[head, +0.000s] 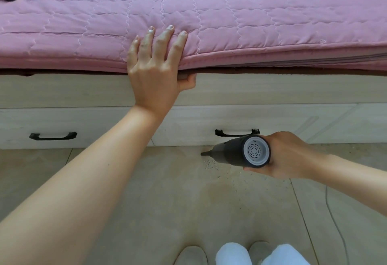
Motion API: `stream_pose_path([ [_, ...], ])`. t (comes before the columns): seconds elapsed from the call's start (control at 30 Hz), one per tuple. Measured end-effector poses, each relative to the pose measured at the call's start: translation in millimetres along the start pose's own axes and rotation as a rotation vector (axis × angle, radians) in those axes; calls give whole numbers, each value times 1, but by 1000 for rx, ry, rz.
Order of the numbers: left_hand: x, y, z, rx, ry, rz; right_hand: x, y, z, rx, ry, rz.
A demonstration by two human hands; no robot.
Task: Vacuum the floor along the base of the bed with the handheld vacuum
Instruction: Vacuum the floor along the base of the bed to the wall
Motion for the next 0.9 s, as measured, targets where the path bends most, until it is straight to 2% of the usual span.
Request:
stream_pose_path([
  [0.33, -8, 15, 41, 113, -36, -95, -8, -12, 10, 25, 37, -61],
  [0.47, -2, 30, 77, 176, -83, -111, -6, -12, 13, 59, 86, -13],
  [0.6, 7, 37, 104, 221, -80, -105, -5, -12, 9, 31, 93, 24],
  [0.9, 14, 29, 106, 197, -109, -46, 0, -20, 16, 16, 135, 19],
])
Point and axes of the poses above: each hand's wrist, its own y-axis towards the middle knuckle, its own x-axis out of the palm, z = x × y, the point moved 1 cm from there along y, towards the middle knuckle, and after that the axes turned 1 degree about -y, right-handed, at the moved point
